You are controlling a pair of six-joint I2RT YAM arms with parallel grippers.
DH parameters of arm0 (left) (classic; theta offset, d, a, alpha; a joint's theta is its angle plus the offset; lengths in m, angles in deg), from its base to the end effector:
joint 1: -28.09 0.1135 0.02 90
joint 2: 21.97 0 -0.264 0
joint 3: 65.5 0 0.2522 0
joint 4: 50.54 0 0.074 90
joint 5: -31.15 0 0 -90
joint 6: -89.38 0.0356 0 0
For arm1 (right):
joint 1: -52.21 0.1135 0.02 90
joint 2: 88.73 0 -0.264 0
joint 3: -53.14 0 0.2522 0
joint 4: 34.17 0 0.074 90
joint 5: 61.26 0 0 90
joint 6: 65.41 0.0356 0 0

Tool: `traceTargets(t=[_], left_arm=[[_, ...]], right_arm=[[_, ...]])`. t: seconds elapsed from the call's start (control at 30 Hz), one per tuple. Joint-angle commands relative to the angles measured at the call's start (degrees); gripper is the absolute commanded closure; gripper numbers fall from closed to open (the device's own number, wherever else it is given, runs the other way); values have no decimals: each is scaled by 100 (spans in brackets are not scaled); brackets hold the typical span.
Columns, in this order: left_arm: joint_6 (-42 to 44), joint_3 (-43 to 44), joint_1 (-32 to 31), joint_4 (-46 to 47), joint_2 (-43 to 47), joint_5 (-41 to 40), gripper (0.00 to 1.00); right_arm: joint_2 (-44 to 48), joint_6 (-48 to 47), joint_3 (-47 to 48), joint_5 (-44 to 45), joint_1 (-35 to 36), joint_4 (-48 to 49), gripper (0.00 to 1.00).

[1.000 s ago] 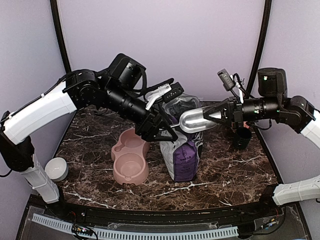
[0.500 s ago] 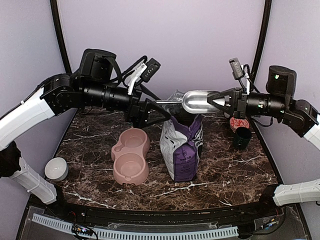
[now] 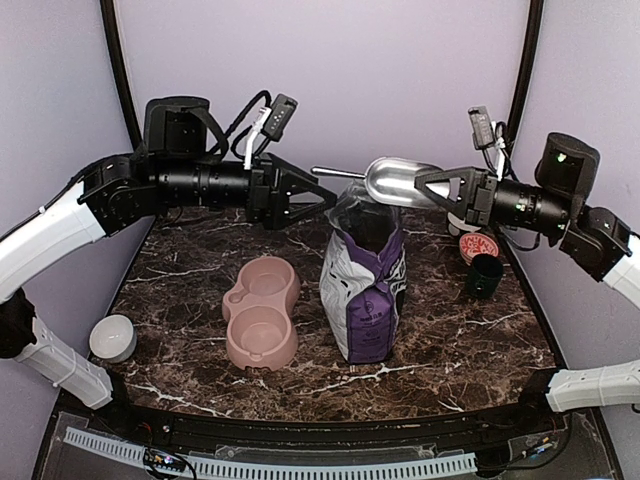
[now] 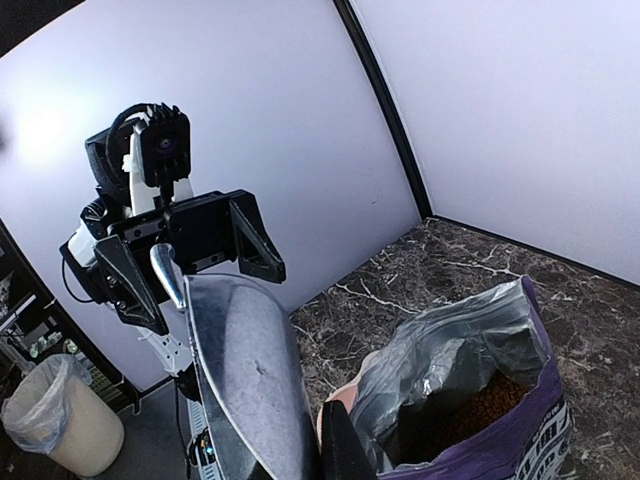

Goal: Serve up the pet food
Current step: Pass from the left arm to the right

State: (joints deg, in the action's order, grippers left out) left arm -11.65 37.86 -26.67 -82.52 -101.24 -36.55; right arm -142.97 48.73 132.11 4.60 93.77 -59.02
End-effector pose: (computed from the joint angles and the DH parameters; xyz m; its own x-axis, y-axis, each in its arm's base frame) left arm 0.1661 -0.2585 0.4611 -0.2638 0.0666 -0.9623 0.9394 0.2441 -0.2406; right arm 0.1409 0.1444 0.4330 -0.3742 0.1670 -0.9122 -0.8311 0.3761 0.4097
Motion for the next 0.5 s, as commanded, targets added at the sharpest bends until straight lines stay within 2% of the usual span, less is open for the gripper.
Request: traceTargets(t=[0.0, 0.47], left_arm=[[-398, -53, 35, 496, 140, 334, 14], [-923, -173, 36, 903, -31, 605, 21]], right_arm=[[-7, 189, -45, -184, -21, 576, 100], [-102, 472, -193, -387, -21, 898, 100]])
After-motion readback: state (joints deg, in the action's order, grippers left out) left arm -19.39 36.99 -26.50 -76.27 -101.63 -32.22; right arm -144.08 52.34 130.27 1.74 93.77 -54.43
